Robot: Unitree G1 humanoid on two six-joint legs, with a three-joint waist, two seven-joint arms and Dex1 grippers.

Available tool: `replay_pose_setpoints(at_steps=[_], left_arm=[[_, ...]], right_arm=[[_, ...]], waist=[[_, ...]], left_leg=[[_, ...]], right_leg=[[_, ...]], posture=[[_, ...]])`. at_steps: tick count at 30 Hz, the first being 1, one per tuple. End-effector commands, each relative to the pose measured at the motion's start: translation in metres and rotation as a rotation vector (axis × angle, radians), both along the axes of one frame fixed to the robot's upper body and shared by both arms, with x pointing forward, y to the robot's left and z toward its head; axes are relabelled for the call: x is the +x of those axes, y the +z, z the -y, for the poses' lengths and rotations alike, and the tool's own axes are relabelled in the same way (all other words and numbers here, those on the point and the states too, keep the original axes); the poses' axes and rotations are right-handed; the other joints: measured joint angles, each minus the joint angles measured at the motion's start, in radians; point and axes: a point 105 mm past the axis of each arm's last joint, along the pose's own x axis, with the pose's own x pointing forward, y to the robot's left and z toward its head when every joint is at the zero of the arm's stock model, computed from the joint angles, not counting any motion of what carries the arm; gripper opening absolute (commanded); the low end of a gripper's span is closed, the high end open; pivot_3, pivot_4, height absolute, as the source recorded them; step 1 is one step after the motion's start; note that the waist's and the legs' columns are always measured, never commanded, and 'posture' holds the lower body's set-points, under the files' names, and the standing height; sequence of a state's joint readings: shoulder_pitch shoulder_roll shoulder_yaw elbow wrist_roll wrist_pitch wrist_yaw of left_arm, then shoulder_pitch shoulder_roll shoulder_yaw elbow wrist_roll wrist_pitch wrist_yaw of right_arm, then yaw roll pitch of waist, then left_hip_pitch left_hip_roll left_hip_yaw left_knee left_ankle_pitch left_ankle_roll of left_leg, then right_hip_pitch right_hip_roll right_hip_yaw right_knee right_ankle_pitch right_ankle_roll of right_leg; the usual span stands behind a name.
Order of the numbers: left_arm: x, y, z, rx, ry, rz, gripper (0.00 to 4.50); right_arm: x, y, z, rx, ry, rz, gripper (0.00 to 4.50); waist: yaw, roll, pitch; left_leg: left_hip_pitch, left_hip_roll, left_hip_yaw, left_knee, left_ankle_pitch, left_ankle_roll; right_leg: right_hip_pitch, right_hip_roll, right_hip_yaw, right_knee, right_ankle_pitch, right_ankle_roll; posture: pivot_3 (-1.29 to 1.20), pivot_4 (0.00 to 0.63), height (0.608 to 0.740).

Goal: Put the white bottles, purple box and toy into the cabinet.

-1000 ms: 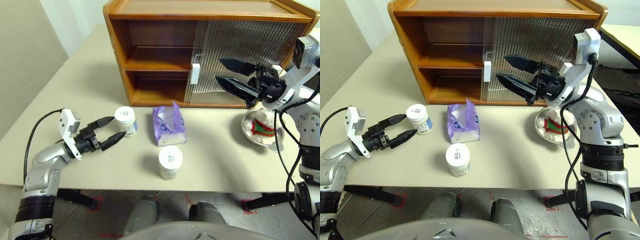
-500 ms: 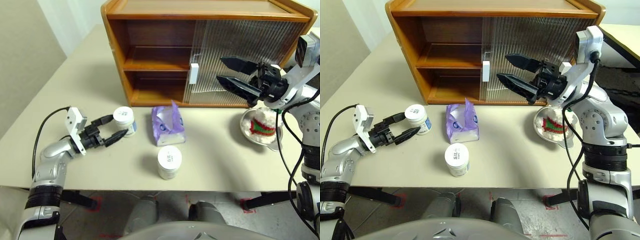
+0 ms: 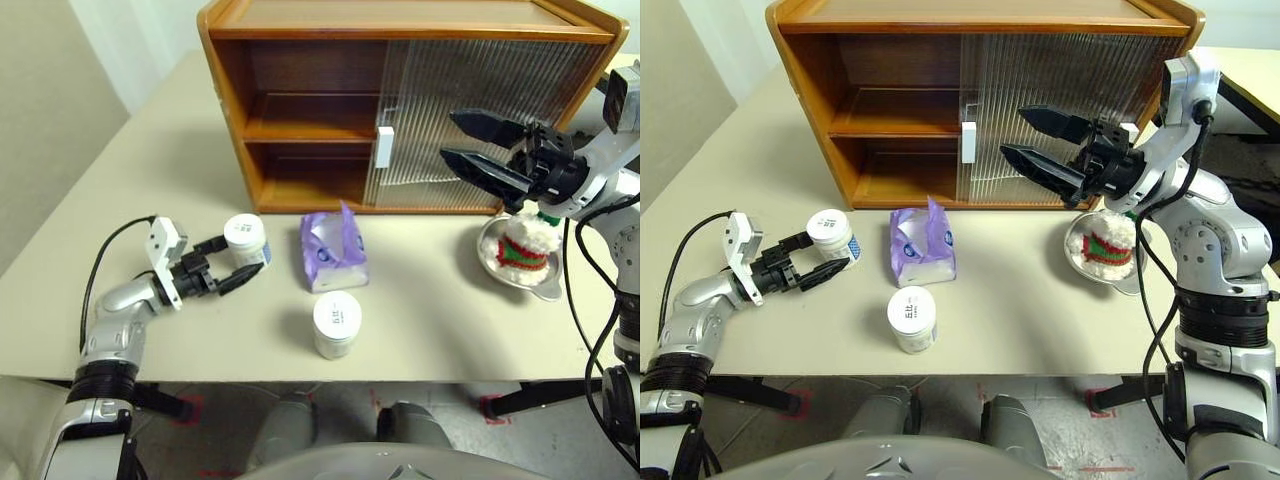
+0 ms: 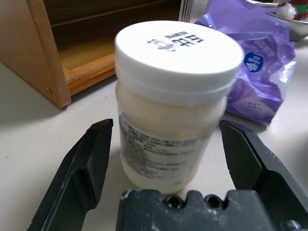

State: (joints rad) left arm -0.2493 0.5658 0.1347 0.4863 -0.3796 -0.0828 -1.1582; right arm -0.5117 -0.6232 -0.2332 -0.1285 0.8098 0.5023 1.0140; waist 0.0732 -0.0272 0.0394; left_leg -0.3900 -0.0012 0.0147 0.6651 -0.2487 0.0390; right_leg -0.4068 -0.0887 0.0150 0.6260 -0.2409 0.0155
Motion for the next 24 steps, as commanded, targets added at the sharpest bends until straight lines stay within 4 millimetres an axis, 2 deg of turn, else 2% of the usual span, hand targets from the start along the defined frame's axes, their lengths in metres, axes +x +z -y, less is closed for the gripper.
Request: replay_pose_setpoints(at_steps=[1,3,5,7,8,13,19,24], left_arm=[[0.0,-0.004,0.003,0.013,-0.024,-0.012,4.46],[0.0,-0.004,0.003,0.01,-0.021,-0.014,4.3],[0.0,-0.004,0.002,0.009,-0.019,-0.014,3.88],[0.0,-0.004,0.002,0.008,-0.018,-0.013,3.14],[0.0,-0.004,0.002,0.007,-0.017,-0.013,3.07],[0.003,0.006,0.002,-0.014,-0.006,0.004,3.07],[0.019,0.031,0.015,-0.085,0.019,0.057,3.07],[0.046,0.062,0.037,-0.138,0.076,0.107,3.07]], right_arm=[[-0.004,0.004,0.002,-0.002,-0.005,0.015,4.5],[-0.004,0.004,0.002,-0.001,-0.005,0.016,4.5],[-0.003,0.004,0.002,0.0,-0.006,0.017,4.5],[-0.003,0.004,0.003,0.0,-0.006,0.018,4.5],[-0.003,0.004,0.003,0.001,-0.006,0.019,4.5],[-0.001,0.005,0.002,0.003,-0.006,0.02,4.5],[-0.001,0.003,0.001,0.005,-0.003,0.019,4.5],[0.0,0.002,-0.002,0.013,-0.001,0.02,4.5]], waist=[[-0.003,0.0,0.0],[-0.005,0.0,0.0],[-0.007,0.0,0.0],[-0.007,0.0,0.0],[-0.006,0.0,0.0],[-0.006,0.0,0.0],[-0.003,-0.001,0.0],[0.002,-0.002,-0.001]], left_leg=[[0.0,0.0,0.0,0.0,0.0,0.0],[0.0,0.0,0.0,0.0,0.0,0.0],[0.0,0.0,0.0,0.0,0.0,0.0],[0.0,0.0,0.0,0.0,0.0,0.0],[0.0,0.0,0.0,0.0,0.0,0.0],[0.0,0.0,0.0,0.0,0.0,0.0],[0.0,0.0,0.0,0.001,0.0,0.001],[0.0,-0.001,0.0,0.002,0.0,0.001]], right_leg=[[0.0,0.0,0.0,0.0,0.0,0.0],[0.0,0.0,0.0,0.0,0.0,0.0],[0.0,0.001,0.001,0.0,0.0,0.0],[0.0,0.002,0.0,0.0,0.0,0.0],[0.0,0.002,0.0,0.0,0.0,0.0],[0.0,0.002,0.001,0.0,0.0,0.0],[0.0,0.003,0.0,0.001,0.001,0.001],[0.001,0.004,-0.001,0.001,0.002,0.003]], posture=[[0.05,0.0,0.74],[0.05,0.0,0.74],[0.05,0.0,0.74],[0.05,0.0,0.74],[0.05,0.0,0.74],[0.06,0.0,0.74],[0.06,0.0,0.74],[0.05,0.0,0.74]])
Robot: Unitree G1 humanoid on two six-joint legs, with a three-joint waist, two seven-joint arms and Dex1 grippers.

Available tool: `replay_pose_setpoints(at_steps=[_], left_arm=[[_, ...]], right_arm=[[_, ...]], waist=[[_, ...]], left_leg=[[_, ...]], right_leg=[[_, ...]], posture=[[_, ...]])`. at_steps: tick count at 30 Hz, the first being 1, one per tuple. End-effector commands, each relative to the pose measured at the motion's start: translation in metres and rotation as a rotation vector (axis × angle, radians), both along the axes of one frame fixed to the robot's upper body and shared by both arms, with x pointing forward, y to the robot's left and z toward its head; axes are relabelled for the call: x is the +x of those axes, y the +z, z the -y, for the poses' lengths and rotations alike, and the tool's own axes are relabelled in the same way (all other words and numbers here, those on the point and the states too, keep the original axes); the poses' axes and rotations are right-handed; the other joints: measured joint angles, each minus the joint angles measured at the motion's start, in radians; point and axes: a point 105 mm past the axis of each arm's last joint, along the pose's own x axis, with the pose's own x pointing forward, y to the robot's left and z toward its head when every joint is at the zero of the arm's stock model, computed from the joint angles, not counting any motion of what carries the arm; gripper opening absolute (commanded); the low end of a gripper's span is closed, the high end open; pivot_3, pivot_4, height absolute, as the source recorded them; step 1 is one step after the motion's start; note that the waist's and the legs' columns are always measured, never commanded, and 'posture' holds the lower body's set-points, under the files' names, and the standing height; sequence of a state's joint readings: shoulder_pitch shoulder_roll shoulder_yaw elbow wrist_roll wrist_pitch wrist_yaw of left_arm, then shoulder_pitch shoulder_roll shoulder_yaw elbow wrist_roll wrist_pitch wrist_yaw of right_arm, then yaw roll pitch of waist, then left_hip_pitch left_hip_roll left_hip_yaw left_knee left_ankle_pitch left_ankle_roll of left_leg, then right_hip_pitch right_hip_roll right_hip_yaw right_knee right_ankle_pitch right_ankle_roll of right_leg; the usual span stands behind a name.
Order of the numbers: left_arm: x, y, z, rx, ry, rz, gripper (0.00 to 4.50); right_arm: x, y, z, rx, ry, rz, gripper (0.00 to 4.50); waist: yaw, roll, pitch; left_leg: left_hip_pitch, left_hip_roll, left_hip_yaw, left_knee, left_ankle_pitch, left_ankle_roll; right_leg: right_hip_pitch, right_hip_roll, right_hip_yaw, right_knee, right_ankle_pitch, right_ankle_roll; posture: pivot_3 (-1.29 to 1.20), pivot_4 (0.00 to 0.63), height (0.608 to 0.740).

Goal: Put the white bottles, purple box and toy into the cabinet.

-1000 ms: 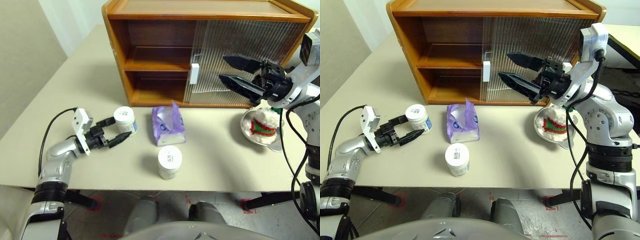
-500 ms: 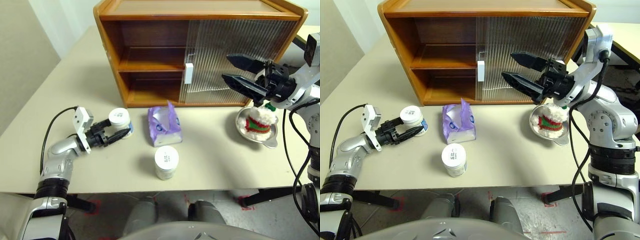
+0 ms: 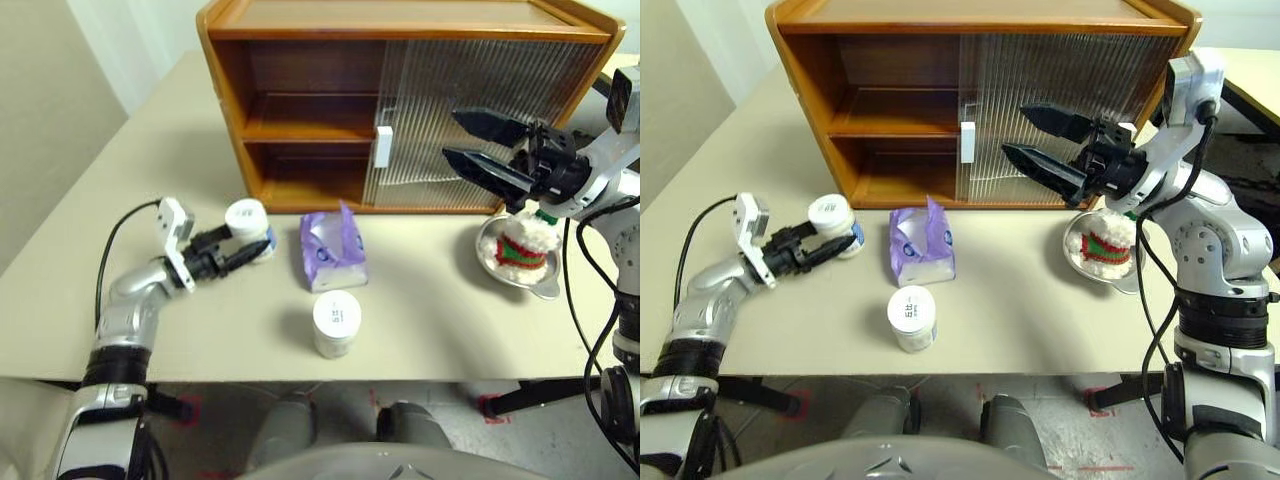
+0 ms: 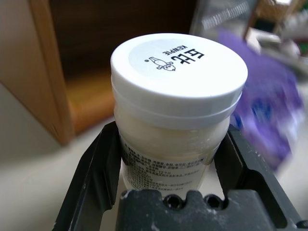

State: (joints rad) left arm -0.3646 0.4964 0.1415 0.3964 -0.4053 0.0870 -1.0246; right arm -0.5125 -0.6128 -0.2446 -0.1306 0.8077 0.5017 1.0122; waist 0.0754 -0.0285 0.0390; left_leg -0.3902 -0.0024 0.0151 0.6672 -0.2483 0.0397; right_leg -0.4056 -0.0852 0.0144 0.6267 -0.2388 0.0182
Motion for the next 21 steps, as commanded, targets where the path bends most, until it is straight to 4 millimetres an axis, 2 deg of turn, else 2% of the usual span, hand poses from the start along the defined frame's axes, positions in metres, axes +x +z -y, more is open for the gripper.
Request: replay_pose_setpoints(at_steps=[1,7,12,21], left_arm=[[0.018,0.033,0.016,-0.035,0.027,0.077,3.07],[0.037,0.046,0.039,-0.026,0.036,0.091,3.07],[0.048,0.04,0.057,-0.018,0.05,0.052,3.07],[0.067,0.025,0.057,0.038,0.164,0.006,3.07]], right_arm=[[0.0,0.0,-0.004,0.002,0.006,0.012,4.5],[-0.001,0.0,-0.005,0.012,0.003,0.015,4.5],[-0.002,0.0,-0.003,0.015,-0.01,0.021,4.5],[-0.004,0.0,-0.001,0.019,-0.028,0.023,4.5]], waist=[[-0.002,-0.001,0.0],[-0.01,-0.001,-0.001],[-0.01,-0.001,-0.001],[-0.031,-0.001,-0.001]], left_leg=[[0.0,0.0,0.0,0.001,0.0,0.0],[0.0,-0.001,0.003,0.002,0.0,0.001],[0.0,-0.002,0.004,0.002,0.001,0.001],[0.0,-0.001,0.005,0.008,0.001,0.001]], right_leg=[[0.0,0.0,0.0,0.0,0.001,0.001],[0.0,0.002,0.005,0.0,0.002,0.003],[0.0,0.003,0.006,0.0,0.002,0.004],[0.001,0.006,0.01,0.0,0.004,0.007]], posture=[[0.05,0.0,0.74],[0.04,0.0,0.74],[0.02,0.0,0.74],[0.01,0.0,0.74]])
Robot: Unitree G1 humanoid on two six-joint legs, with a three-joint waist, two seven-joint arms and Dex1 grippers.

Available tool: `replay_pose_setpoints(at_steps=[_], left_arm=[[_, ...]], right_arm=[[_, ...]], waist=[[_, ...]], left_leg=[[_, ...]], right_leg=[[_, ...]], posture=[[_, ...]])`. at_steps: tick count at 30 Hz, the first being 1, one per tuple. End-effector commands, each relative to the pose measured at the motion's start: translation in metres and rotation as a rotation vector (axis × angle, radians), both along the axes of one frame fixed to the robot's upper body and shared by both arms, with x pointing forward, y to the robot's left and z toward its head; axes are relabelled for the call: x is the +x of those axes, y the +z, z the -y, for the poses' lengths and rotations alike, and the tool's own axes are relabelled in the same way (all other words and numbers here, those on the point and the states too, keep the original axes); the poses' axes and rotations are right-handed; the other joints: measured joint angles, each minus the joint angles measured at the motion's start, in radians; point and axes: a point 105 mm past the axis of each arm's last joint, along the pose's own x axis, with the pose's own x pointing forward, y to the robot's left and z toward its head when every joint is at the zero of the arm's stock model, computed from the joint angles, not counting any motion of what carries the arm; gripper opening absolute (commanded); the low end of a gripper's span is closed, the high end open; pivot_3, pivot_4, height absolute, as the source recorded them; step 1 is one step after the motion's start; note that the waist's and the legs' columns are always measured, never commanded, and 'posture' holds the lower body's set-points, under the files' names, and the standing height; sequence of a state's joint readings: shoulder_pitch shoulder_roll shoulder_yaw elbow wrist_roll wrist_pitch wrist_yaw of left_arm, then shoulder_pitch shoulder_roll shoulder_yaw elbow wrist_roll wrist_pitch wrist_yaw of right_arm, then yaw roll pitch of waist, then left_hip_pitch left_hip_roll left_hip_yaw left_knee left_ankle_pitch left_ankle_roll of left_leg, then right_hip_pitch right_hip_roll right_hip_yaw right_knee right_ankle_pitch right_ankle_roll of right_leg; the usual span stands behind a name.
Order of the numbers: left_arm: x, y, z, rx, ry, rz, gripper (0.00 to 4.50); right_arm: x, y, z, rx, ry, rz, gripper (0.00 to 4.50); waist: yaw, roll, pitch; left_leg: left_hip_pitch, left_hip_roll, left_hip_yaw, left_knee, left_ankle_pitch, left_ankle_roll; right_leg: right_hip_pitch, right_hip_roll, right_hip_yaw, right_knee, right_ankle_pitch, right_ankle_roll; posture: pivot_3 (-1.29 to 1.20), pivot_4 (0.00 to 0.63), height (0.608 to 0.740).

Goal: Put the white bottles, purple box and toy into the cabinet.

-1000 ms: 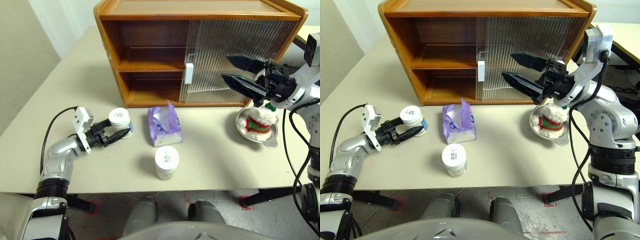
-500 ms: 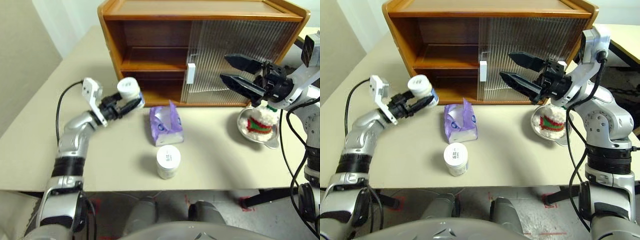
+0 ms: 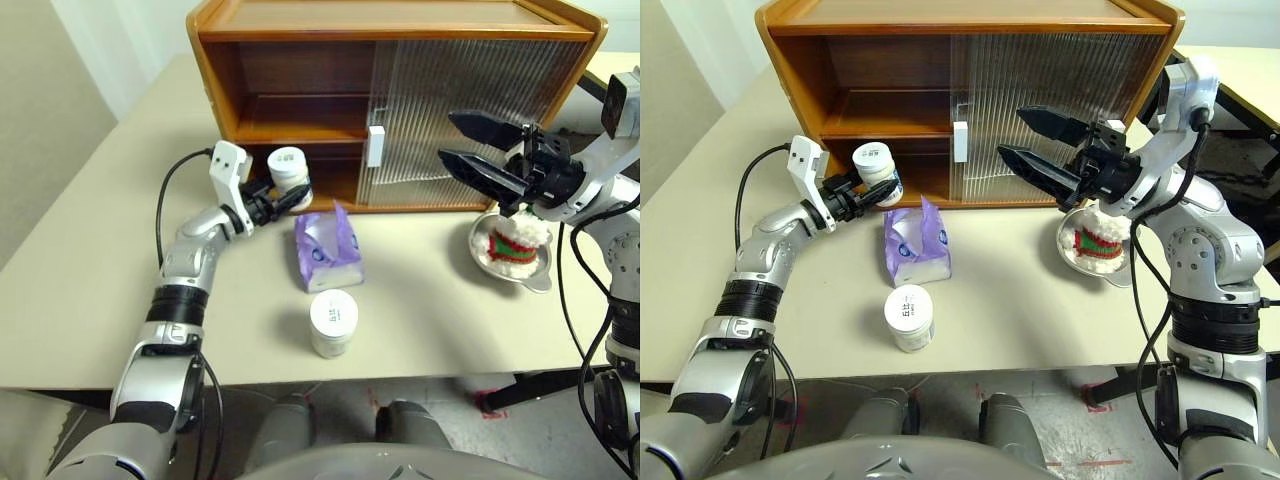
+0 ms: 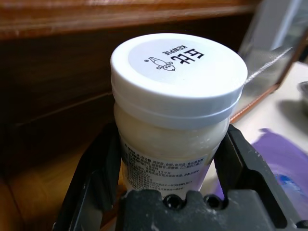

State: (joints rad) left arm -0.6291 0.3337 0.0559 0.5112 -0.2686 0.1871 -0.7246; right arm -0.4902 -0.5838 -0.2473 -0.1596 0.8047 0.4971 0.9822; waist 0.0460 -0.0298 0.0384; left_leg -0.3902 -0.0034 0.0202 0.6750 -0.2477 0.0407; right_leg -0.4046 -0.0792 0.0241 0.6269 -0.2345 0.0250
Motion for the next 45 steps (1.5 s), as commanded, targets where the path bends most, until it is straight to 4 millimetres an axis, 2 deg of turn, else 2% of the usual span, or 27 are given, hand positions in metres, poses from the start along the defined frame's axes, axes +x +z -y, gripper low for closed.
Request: replay_pose_setpoints(at_steps=[1,12,16,28,39,45], left_arm=[[0.009,0.003,0.0,0.026,0.039,0.015,3.07],[0.028,-0.008,0.005,0.004,0.172,-0.045,3.07],[0.034,-0.013,0.007,0.049,0.234,-0.031,3.07],[0.049,-0.02,0.0,0.103,0.416,0.007,3.07],[0.056,-0.02,0.02,0.115,0.434,-0.008,3.07],[0.058,-0.022,0.02,0.125,0.457,-0.02,3.07]], right_arm=[[-0.003,0.003,0.002,-0.003,-0.014,0.024,4.5],[-0.003,0.003,0.003,-0.005,-0.022,0.027,4.5],[-0.004,0.004,0.005,-0.006,-0.027,0.028,4.5],[-0.005,0.005,0.006,-0.01,-0.039,0.031,4.5],[-0.007,0.008,0.008,-0.016,-0.05,0.037,4.5],[-0.008,0.008,0.009,-0.017,-0.056,0.039,4.5]], waist=[[-0.004,0.0,0.0],[-0.022,-0.001,0.001],[-0.029,-0.001,0.001],[-0.032,-0.001,0.001],[-0.033,-0.002,0.001],[-0.036,-0.002,0.001]], left_leg=[[0.0,0.0,0.0,0.0,0.0,0.0],[0.0,0.0,0.006,0.004,0.0,0.0],[0.0,0.0,0.007,0.004,0.0,0.0],[0.0,0.001,0.009,0.004,0.0,0.0],[0.0,0.0,0.011,0.005,0.0,0.0],[0.0,0.0,0.012,0.005,0.0,0.0]], right_leg=[[0.0,0.0,0.001,0.0,0.0,0.001],[0.0,0.001,0.009,-0.001,0.004,0.006],[0.0,0.001,0.01,-0.001,0.005,0.007],[-0.001,0.002,0.011,-0.001,0.006,0.007],[-0.001,0.002,0.012,-0.002,0.007,0.007],[-0.001,0.003,0.012,-0.002,0.007,0.007]], posture=[[0.01,0.0,0.74],[-0.01,0.0,0.74],[-0.02,0.0,0.74],[-0.03,0.0,0.74],[-0.05,0.0,0.74],[-0.06,0.0,0.74]])
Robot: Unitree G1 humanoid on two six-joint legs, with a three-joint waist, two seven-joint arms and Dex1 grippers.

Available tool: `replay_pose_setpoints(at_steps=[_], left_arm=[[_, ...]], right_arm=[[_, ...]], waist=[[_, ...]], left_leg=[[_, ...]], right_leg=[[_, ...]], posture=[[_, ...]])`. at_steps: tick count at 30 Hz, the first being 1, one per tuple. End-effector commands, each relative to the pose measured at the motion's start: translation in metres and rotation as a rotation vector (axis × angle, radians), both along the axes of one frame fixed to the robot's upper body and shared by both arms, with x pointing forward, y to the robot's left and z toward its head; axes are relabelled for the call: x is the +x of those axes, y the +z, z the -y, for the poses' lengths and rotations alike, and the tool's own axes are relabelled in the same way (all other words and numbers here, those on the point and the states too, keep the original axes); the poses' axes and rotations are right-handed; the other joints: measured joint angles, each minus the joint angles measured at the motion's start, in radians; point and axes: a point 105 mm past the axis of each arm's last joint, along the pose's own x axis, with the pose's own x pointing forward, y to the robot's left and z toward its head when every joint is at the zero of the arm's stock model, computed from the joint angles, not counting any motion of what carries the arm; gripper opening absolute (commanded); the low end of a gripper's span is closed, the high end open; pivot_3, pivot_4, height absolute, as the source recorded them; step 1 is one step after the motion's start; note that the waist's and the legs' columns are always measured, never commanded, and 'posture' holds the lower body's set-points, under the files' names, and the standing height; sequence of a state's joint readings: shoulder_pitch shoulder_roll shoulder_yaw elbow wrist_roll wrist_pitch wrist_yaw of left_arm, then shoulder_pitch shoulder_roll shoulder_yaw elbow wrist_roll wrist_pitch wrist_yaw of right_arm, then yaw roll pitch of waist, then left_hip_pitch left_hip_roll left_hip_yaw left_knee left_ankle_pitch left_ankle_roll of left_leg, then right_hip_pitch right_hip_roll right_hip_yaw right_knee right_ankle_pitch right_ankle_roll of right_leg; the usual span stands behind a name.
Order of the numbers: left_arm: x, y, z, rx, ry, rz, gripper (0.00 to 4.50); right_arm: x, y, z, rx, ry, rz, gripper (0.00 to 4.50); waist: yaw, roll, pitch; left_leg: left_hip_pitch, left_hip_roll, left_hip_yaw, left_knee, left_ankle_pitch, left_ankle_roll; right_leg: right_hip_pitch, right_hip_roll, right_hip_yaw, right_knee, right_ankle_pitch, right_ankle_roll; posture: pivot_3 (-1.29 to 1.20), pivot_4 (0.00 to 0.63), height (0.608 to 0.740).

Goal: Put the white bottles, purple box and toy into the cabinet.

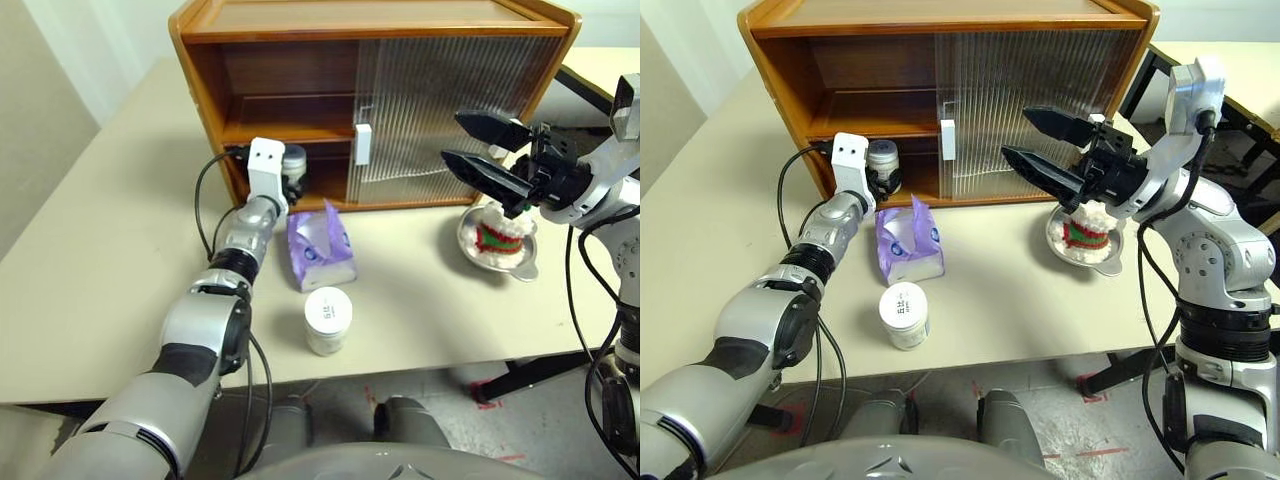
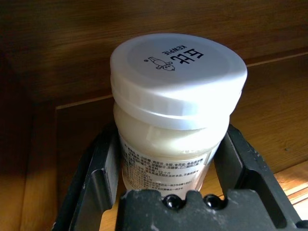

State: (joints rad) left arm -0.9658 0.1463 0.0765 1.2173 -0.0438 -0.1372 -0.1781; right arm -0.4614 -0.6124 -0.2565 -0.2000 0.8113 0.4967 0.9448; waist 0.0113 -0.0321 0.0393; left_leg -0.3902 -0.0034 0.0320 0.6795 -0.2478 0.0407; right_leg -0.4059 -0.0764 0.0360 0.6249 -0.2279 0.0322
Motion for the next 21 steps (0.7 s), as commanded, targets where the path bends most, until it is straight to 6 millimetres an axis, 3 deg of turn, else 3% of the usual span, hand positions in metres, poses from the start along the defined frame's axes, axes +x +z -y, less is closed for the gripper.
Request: replay_pose_setpoints(at_steps=[1,6,10,21], left_arm=[[0.0032,0.0075,0.0021,0.01,0.006,0.022,3.07],[0.0021,0.0028,-0.0001,0.01,0.009,0.005,3.07],[0.0017,0.002,-0.0008,0.009,0.007,0.002,4.48],[-0.0012,0.0012,0.0015,-0.029,-0.041,0.007,4.48]], right_arm=[[-0.0046,0.0071,0.0049,0.005,-0.015,0.031,4.5],[-0.0047,0.0073,0.0059,0.003,-0.018,0.03,4.5],[-0.0043,0.0074,0.0062,0.003,-0.017,0.03,4.5],[-0.002,0.0082,0.0052,0.0,-0.006,0.031,4.5]], waist=[[-0.002,0.0,0.0],[-0.012,0.0,0.0],[-0.02,0.0,0.0],[-0.021,0.0,0.0]], left_leg=[[0.0,0.0,0.0,0.0,0.0,0.0],[0.0,0.0,0.0,0.0,0.0,0.0],[0.0,0.0,0.0,0.0,0.0,0.0],[0.001,0.001,0.001,0.0,0.0,0.0]], right_leg=[[0.0,0.0,0.0,0.0,0.0,0.0],[0.0,0.001,0.001,0.0,0.0,0.0],[0.0,0.001,0.001,0.0,0.0,0.0],[0.0,0.001,0.002,0.0,0.001,0.001]], posture=[[-0.06,0.0,0.74],[-0.06,0.0,0.74],[-0.05,0.0,0.74],[-0.04,0.0,0.74]])
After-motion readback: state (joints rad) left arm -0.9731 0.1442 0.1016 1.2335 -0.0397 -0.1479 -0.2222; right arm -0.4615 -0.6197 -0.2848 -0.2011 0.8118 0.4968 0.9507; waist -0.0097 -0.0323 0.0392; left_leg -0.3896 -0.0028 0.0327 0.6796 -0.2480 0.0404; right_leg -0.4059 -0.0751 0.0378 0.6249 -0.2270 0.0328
